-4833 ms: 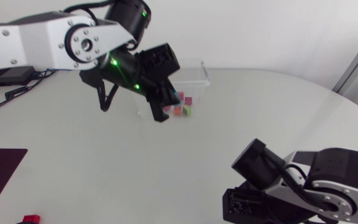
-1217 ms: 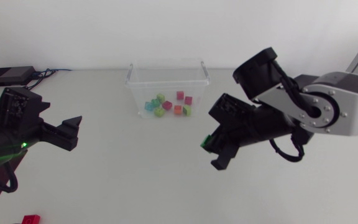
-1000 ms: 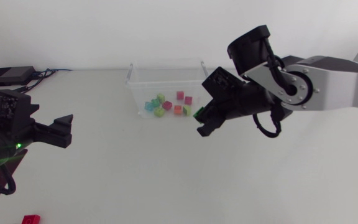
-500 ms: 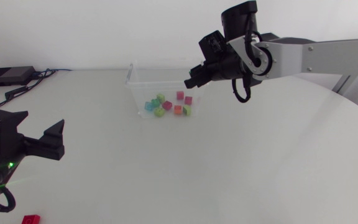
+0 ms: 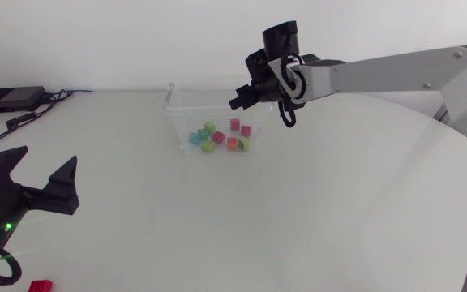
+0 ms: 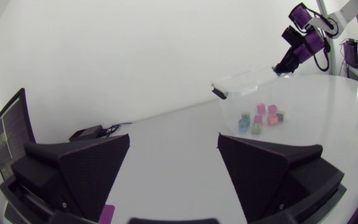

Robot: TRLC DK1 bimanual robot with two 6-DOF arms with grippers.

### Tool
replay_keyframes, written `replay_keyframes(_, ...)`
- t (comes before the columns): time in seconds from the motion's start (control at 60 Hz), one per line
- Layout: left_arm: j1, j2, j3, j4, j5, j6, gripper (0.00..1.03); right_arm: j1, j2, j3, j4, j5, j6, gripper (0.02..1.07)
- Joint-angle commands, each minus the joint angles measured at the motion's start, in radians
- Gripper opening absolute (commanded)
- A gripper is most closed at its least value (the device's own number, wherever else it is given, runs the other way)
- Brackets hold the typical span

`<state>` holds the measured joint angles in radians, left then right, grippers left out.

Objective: Pick up the duplo bricks and place them in the container

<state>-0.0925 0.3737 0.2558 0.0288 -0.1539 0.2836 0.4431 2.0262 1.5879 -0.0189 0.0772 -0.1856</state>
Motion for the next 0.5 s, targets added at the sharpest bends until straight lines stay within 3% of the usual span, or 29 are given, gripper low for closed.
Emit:
replay_keyframes(0.0,0.007,-0.056,-0.050,0.020,0.016,-0.015,0.99,0.000,0.023,0.047,0.002,0.016,0.021,0.97)
replay_keyframes(0.133,0.007,-0.099,-0.079,0.034,0.031,-0.018,0.99,-0.001,-0.069,-0.034,0.019,0.016,0.037,1.01)
replay_keyframes(0.317,0.014,-0.131,-0.096,0.045,0.031,-0.018,0.99,-0.021,-0.282,-0.276,0.154,0.044,0.040,1.01)
replay_keyframes(0.483,0.019,-0.202,-0.128,0.045,0.031,-0.024,0.99,-0.037,-0.481,-0.433,0.051,0.035,0.038,1.01)
